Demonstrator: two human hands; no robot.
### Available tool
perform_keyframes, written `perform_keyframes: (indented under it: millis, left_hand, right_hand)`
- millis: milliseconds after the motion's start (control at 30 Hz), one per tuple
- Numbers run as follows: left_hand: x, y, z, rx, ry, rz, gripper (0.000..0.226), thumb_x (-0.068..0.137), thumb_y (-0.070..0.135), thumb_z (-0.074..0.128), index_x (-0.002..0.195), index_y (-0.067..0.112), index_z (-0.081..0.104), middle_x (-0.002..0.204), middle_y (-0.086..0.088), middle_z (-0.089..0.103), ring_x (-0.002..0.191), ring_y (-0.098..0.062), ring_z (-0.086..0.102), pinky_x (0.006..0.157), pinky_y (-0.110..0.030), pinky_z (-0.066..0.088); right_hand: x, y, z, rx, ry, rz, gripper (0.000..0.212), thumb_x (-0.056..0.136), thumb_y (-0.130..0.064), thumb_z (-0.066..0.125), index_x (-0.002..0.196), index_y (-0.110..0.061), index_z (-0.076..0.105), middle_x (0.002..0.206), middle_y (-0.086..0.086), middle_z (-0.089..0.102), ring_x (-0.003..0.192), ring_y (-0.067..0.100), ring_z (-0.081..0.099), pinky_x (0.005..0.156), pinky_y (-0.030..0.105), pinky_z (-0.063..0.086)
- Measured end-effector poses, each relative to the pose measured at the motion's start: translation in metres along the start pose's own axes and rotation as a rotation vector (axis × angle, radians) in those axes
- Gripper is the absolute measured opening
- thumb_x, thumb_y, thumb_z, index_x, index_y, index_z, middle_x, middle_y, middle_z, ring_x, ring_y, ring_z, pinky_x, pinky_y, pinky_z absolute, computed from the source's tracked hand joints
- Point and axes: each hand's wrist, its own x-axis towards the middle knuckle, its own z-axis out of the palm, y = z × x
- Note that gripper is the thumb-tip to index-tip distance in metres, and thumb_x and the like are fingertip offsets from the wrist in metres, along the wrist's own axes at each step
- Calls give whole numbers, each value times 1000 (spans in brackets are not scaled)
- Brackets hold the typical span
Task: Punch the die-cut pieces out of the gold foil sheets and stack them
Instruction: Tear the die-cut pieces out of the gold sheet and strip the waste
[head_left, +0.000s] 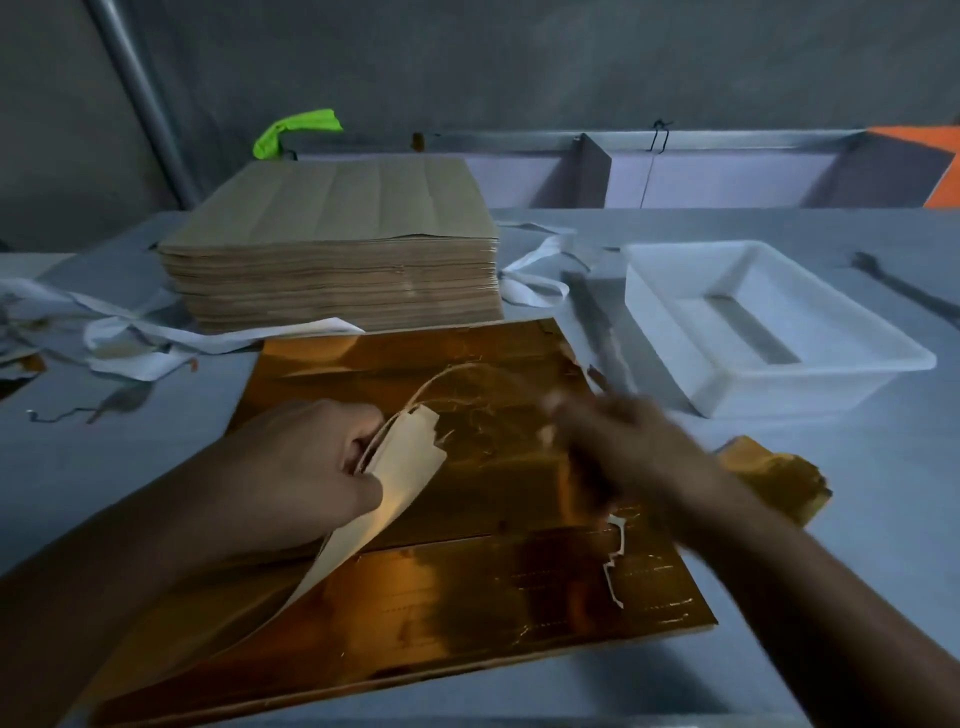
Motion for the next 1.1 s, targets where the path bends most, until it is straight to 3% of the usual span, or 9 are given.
perform_keyframes:
  millis: [100,300,400,467,533,667,767,867,1100]
  left_hand:
    - [-2,6,4,-12,-36,38,17,80,30,72,75,34,57,67,14,62,63,-6,60,52,-22,42]
    - [-8,10,7,1,34,46,22,84,27,71,79,36,51,69,8,59,61,-8,56,50,-18,35]
    - [-8,6,1,-45,74,55,24,83,25,71,77,36,51,65,7,56,58,-8,53,51,-22,37]
    - [-8,5,-3,-69,100,71,23,82,25,71,73,34,52,61,5,56,55,-7,52,51,-24,37]
    - [-7,4,-7,-83,116,81,22,79,25,72,70,33,53,60,6,57,53,-6,53,51,-25,37]
    - [-6,5,-14,-114,132,92,22,78,25,72,70,34,54,66,22,60,58,2,56,51,-22,36]
    - [-7,6,-20,-109,139,99,22,78,24,71,70,34,53,64,26,59,57,6,55,49,-16,32]
    - [-8,7,-24,-117,142,107,22,77,22,71,70,33,54,63,21,61,52,2,54,50,-21,34]
    - [-11,22,-27,-110,132,122,24,80,18,72,76,34,54,59,22,60,48,3,54,43,-15,34]
  right_hand:
    - [-27,4,44,-18,-446,87,50,67,-77,66,90,-33,69,90,-4,75,79,14,73,67,27,59]
    - [-24,14,49,404,339,33,31,98,-49,47,87,-22,59,79,6,60,70,21,62,55,32,50]
    - [-35,12,31,385,625,-233,38,102,-43,44,82,-12,52,68,9,46,60,19,44,56,36,37]
    - [-53,8,33,249,646,-533,45,99,-47,47,71,-12,48,59,10,41,53,16,40,49,29,35]
    - [-68,2,42,85,363,-633,47,94,-57,48,66,-18,52,52,1,45,46,7,43,44,23,36]
    - [-58,9,78,-210,-278,-9,31,91,-63,49,96,-38,67,85,-10,71,79,5,69,80,34,58]
    - [-31,17,94,274,-319,392,30,97,-35,60,123,-22,60,104,7,74,94,21,73,82,33,60]
    - [-6,17,100,678,-262,450,39,91,-33,67,124,-16,56,112,15,70,88,25,74,68,29,59]
    - [33,3,106,859,-106,371,39,90,-32,70,123,-16,57,120,16,64,86,27,70,65,31,59]
